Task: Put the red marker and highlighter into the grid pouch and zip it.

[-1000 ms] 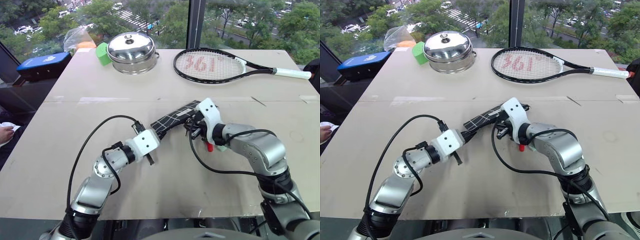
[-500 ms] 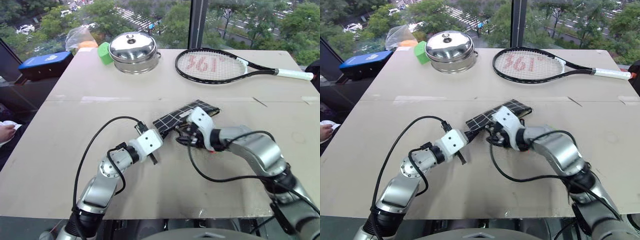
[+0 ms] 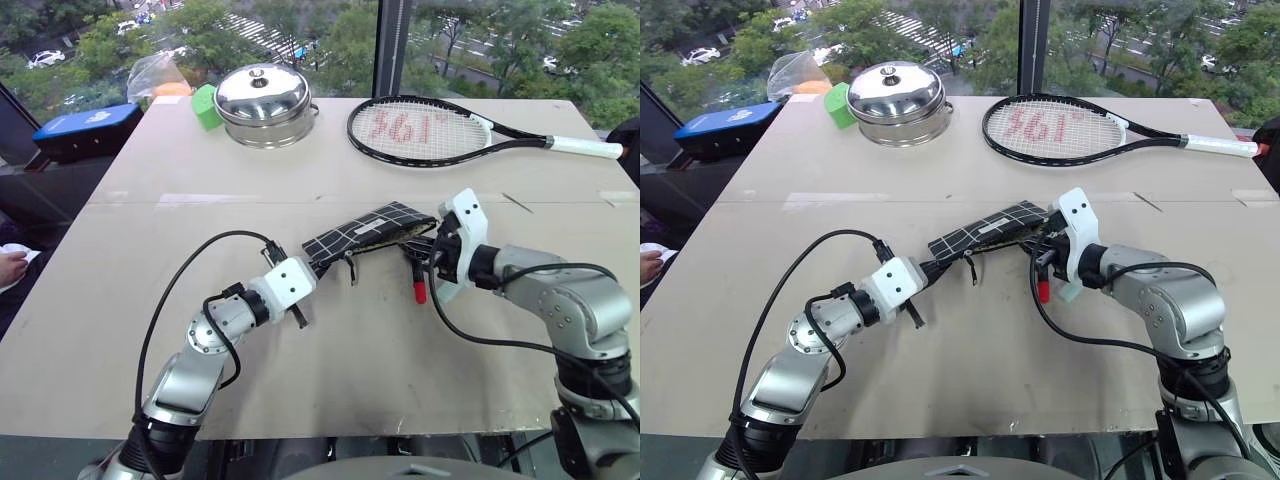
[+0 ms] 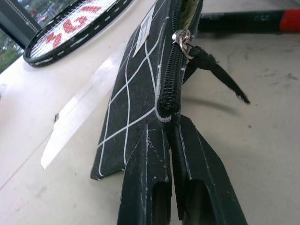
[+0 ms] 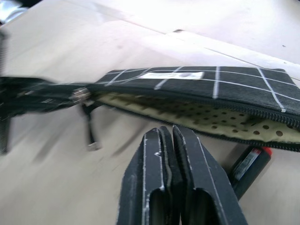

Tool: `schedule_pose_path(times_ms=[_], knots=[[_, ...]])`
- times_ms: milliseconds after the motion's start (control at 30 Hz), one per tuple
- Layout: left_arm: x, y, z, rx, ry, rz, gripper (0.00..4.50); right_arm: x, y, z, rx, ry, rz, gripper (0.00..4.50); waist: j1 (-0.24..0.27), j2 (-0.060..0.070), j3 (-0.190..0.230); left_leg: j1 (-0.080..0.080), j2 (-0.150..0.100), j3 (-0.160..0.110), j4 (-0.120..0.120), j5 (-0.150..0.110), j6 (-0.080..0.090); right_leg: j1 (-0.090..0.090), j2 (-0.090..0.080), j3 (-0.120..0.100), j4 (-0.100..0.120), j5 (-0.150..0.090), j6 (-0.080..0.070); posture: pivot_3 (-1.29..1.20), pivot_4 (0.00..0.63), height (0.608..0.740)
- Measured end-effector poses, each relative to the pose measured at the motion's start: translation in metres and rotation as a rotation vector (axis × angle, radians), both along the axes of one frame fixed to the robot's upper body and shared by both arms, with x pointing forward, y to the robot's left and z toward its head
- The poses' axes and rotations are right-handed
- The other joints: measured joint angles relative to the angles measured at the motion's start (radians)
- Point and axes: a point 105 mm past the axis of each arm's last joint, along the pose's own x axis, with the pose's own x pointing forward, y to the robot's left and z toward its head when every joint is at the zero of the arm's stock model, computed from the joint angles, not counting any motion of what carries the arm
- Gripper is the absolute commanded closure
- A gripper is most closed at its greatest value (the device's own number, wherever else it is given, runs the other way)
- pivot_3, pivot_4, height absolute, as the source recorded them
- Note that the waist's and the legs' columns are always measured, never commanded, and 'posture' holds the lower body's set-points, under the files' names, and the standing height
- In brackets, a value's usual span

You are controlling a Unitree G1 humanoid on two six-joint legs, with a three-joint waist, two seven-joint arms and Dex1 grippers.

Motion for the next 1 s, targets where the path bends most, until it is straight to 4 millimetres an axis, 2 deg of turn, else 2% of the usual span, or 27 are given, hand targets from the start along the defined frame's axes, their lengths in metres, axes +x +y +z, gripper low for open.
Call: schedule_pose_path(times_ms=[167, 233, 300, 400, 433, 500, 533, 567, 600, 667, 700, 767, 833, 900, 1000], knots=[[0.000, -0.001, 0.001, -0.003, 0.000, -0.008, 4.50, 0.017, 0.018, -0.010, -0.039, -0.002, 0.005, 4.46, -0.003, 0.000, 0.000, 0.000, 0.000, 0.000, 0.000, 0.000, 0.000, 0.000, 0.001, 0.000, 0.000, 0.002, 0.004, 0.00, 0.150, 0.740], [-0.001, -0.001, 0.001, -0.004, 0.000, -0.010, 4.50, 0.022, 0.028, -0.013, -0.129, -0.073, 0.046, 4.46, -0.004, 0.000, 0.000, 0.000, 0.000, 0.000, 0.000, 0.000, 0.000, 0.000, 0.001, 0.000, 0.000, 0.002, 0.004, 0.00, 0.150, 0.740], [-0.001, -0.001, 0.000, -0.003, 0.001, -0.009, 4.50, 0.026, 0.043, -0.019, -0.411, -0.312, 0.188, 4.46, -0.004, 0.000, 0.001, 0.001, -0.001, 0.000, 0.000, 0.000, 0.000, 0.000, 0.001, 0.000, 0.000, 0.002, 0.004, 0.00, 0.150, 0.740], [-0.001, -0.001, 0.000, -0.002, 0.001, -0.009, 4.50, 0.023, 0.052, -0.025, -0.495, -0.395, 0.267, 4.46, -0.003, 0.000, 0.001, 0.000, -0.001, 0.000, 0.000, 0.000, 0.000, 0.000, 0.001, 0.000, 0.000, 0.002, 0.004, 0.00, 0.150, 0.740], [0.000, 0.000, 0.000, 0.010, -0.002, -0.002, 4.50, 0.028, 0.059, -0.028, -0.643, -0.544, 0.358, 4.23, -0.005, 0.000, 0.001, 0.000, -0.001, 0.001, 0.001, 0.000, 0.000, 0.000, 0.001, 0.001, 0.000, 0.002, 0.004, 0.00, 0.150, 0.740], [0.001, 0.001, 0.000, 0.023, -0.007, 0.009, 4.50, 0.036, 0.063, -0.022, -0.739, -0.687, 0.413, 3.70, -0.005, 0.000, 0.002, 0.001, 0.000, 0.001, 0.001, 0.000, 0.000, 0.000, 0.001, 0.001, 0.001, 0.002, 0.004, 0.00, 0.150, 0.740], [0.002, 0.002, 0.000, 0.028, -0.008, 0.015, 4.50, 0.039, 0.065, -0.017, -0.767, -0.755, 0.435, 3.10, -0.005, 0.000, 0.002, 0.001, 0.000, 0.001, 0.001, 0.000, -0.001, 0.000, 0.001, 0.001, 0.001, 0.002, 0.004, 0.00, 0.150, 0.740], [0.002, 0.002, 0.000, 0.028, -0.009, 0.017, 4.50, 0.040, 0.065, -0.016, -0.775, -0.775, 0.442, 2.87, -0.004, 0.000, 0.002, 0.001, 0.000, 0.001, 0.001, 0.001, -0.001, 0.000, 0.001, 0.001, 0.001, 0.002, 0.004, 0.00, 0.150, 0.740], [0.003, 0.003, 0.000, 0.027, -0.009, 0.025, 4.50, 0.040, 0.066, -0.014, -0.794, -0.821, 0.459, 2.21, -0.003, -0.001, 0.001, 0.001, 0.000, 0.001, 0.001, 0.001, -0.002, 0.000, 0.001, 0.001, 0.001, 0.002, 0.004, 0.00, 0.150, 0.740], [0.003, 0.004, -0.001, 0.028, -0.005, 0.031, 4.50, 0.040, 0.066, -0.015, -0.813, -0.849, 0.479, 1.35, -0.003, 0.000, 0.001, 0.001, 0.000, 0.001, 0.001, 0.003, -0.005, 0.000, 0.001, 0.001, 0.000, 0.002, 0.004, 0.00, 0.150, 0.740], [0.003, 0.005, -0.001, 0.027, 0.000, 0.037, 4.50, 0.040, 0.063, -0.014, -0.825, -0.863, 0.488, 0.72, -0.003, -0.001, 0.001, 0.001, 0.000, 0.001, 0.001, 0.003, -0.005, 0.000, 0.001, 0.001, 0.000, 0.002, 0.004, 0.00, 0.150, 0.740], [0.004, 0.005, -0.002, 0.025, 0.003, 0.043, 4.50, 0.040, 0.058, -0.012, -0.830, -0.861, 0.485, 0.01, -0.002, -0.001, 0.001, 0.001, 0.000, 0.001, 0.001, 0.003, -0.005, 0.000, 0.001, 0.001, 0.000, 0.002, 0.004, 0.00, 0.150, 0.740], [0.004, 0.007, -0.002, 0.021, 0.010, 0.052, 4.50, 0.039, 0.049, -0.006, -0.787, -0.825, 0.439, 0.01, -0.001, -0.001, 0.001, 0.001, 0.000, 0.001, 0.001, 0.003, -0.005, 0.000, 0.001, 0.001, 0.000, 0.002, 0.004, 0.00, 0.150, 0.740], [0.005, 0.009, -0.002, 0.014, 0.019, 0.067, 4.50, 0.035, 0.036, -0.002, -0.689, -0.717, 0.362, 0.01, 0.000, -0.001, 0.001, 0.001, 0.001, 0.001, 0.001, 0.003, -0.005, 0.000, 0.001, 0.000, 0.001, 0.002, 0.004, 0.00, 0.150, 0.740], [0.010, 0.016, 0.001, 0.005, 0.014, 0.091, 4.50, 0.021, 0.018, 0.007, -0.469, -0.527, 0.195, 0.01, 0.002, -0.001, 0.001, 0.000, 0.001, 0.000, 0.001, 0.001, -0.001, 0.001, 0.000, 0.000, 0.001, 0.002, 0.004, 0.00, 0.150, 0.740]])
